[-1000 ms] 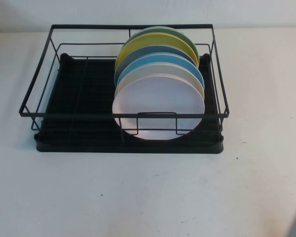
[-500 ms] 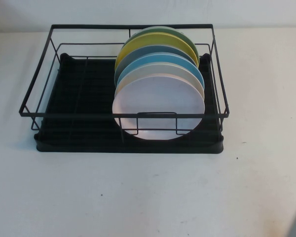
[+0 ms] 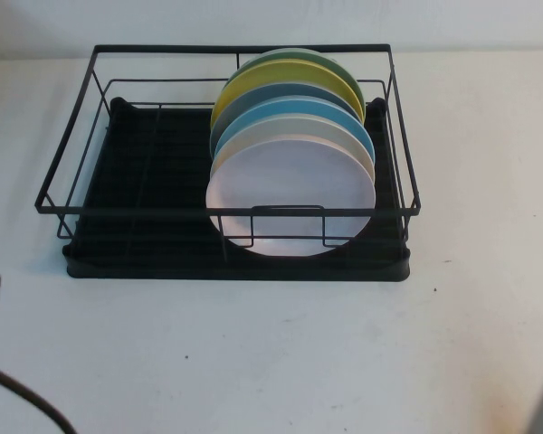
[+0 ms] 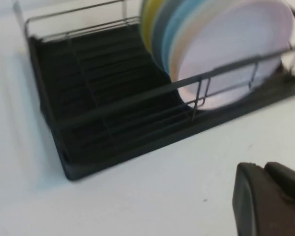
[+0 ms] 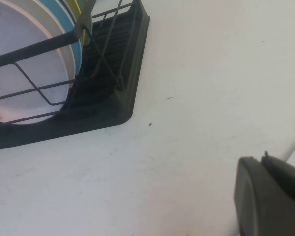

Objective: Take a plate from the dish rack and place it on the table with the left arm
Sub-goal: Grasp the plate from the shelf

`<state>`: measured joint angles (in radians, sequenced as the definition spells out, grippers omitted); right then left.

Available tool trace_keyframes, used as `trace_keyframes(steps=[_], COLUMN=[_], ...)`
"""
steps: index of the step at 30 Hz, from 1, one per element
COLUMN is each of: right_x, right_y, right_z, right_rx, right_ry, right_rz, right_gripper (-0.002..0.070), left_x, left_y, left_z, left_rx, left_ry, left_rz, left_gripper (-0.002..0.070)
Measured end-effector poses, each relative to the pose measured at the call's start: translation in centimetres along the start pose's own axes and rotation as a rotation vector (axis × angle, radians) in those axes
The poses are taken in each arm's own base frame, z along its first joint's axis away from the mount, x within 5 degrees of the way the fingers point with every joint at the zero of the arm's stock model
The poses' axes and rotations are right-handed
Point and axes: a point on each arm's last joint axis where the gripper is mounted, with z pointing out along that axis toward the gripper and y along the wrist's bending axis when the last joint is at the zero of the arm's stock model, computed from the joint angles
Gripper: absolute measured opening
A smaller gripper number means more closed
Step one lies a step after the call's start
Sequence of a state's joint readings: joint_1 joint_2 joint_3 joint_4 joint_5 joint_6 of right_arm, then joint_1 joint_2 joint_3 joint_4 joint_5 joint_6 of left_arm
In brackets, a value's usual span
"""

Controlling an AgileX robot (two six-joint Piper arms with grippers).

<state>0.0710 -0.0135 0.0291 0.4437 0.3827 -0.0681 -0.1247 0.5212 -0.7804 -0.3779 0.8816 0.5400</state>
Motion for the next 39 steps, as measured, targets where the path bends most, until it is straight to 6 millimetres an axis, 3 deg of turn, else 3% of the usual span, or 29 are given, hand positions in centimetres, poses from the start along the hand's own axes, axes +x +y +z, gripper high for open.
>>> trace_keyframes(steps=[3,8,13,16,19,21,27,29,33,39], right_x=[0.0,0.0,0.0,0.0,0.0,0.0,0.0,0.0,0.0,0.0], right_y=[0.0,0.0,0.0,0.0,0.0,0.0,0.0,0.0,0.0,0.0], right_z=[0.0,0.0,0.0,0.0,0.0,0.0,0.0,0.0,0.0,0.0], right_rx=[0.0,0.0,0.0,0.0,0.0,0.0,0.0,0.0,0.0,0.0], right_ry=[0.0,0.0,0.0,0.0,0.0,0.0,0.0,0.0,0.0,0.0], right_rz=[0.0,0.0,0.0,0.0,0.0,0.0,0.0,0.0,0.0,0.0], right_gripper=[-0.002,-0.002,-0.002,-0.002,-0.002,-0.002,-0.002,-0.002,-0.002,-0.002], left_x=[-3.5,-8.1,-10.6,-11.8,-12.4,-12.5,-11.6,-11.6,-11.8,-12.0], left_y=[1.0,2.8,3.7,3.0,1.6,0.4,-2.9,-3.8,-5.6,-6.0], left_z=[0.7,4.0,8.5,10.9,13.6,15.7,21.8,23.1,24.9,26.8], left_rx=[0.057,0.144,0.237,0.278,0.325,0.362,0.408,0.395,0.37,0.31], left_ry=[0.059,0.064,0.113,0.145,0.18,0.208,0.236,0.201,0.114,0.041], left_rz=[0.226,0.343,0.448,0.559,0.691,0.765,0.903,0.926,0.961,0.976], left_gripper=[-0.0003,-0.0003,-0.0003,-0.0003,0.0003,0.0044,0.0331,0.0384,0.0413,0.0419])
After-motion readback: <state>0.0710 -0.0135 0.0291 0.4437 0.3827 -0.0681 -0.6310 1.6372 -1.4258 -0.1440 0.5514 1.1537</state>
